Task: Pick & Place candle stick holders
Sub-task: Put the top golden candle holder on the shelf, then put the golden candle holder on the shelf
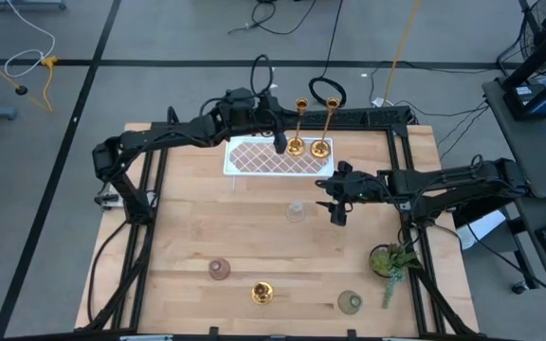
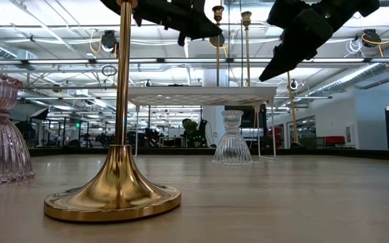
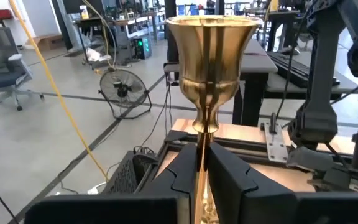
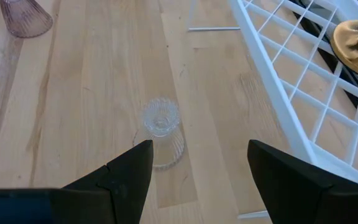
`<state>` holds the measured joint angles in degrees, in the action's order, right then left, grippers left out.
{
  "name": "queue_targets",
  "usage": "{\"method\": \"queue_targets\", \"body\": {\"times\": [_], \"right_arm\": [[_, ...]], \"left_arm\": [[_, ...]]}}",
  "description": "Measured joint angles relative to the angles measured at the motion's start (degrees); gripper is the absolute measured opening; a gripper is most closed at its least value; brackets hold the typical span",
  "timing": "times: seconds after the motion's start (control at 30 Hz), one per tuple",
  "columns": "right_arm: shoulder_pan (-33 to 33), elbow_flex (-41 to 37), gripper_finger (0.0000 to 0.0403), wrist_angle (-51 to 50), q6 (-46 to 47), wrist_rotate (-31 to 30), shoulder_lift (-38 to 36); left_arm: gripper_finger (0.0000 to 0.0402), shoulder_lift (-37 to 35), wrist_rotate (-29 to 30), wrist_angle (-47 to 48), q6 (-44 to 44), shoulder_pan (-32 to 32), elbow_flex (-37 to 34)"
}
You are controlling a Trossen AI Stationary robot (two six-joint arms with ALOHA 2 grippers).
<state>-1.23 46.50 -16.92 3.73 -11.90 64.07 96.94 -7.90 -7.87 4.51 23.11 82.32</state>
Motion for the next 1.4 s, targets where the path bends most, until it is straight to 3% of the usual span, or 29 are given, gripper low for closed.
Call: {"method": "queue_targets", "body": {"times": [0.2, 0.5, 0.7, 0.83, 1.0, 1.2, 1.4], "right_arm": [[0.00, 0.00, 0.0254, -0.03, -0.07, 0.00, 0.00], [0.00, 0.00, 0.0254, -0.05, -0.08, 0.00, 0.00], [0.00, 0.00, 0.0254, -0.05, -0.07, 0.00, 0.00], [0.00, 0.00, 0.0254, -0.06, -0.09, 0.11, 0.00], [0.00, -1.89, 0.0254, 2.70, -0.81, 0.28, 0.00], [-0.56, -9.44, 0.0254, 19.79, -0.48, 11.00, 0.02], [-3.47, -17.14, 0.0254, 47.52, -2.13, 13.96, 4.91]], "left_arm": [[0.0027, -0.04, -0.93, -0.10, -0.30, 0.18, 0.00], [0.0077, -0.04, -3.04, -0.78, -0.30, 0.00, 0.00], [0.0081, -0.04, -2.83, -0.41, -0.26, 0.03, 0.00], [0.0091, -0.10, -2.61, 2.45, 2.82, 0.03, 0.00], [0.0132, -2.13, -2.49, 7.84, 5.47, 0.03, 0.00], [0.0186, -7.81, -1.01, 16.72, 6.89, -0.41, -0.02], [0.0204, -16.63, -1.07, 26.45, 7.81, -1.22, 0.00]]}}
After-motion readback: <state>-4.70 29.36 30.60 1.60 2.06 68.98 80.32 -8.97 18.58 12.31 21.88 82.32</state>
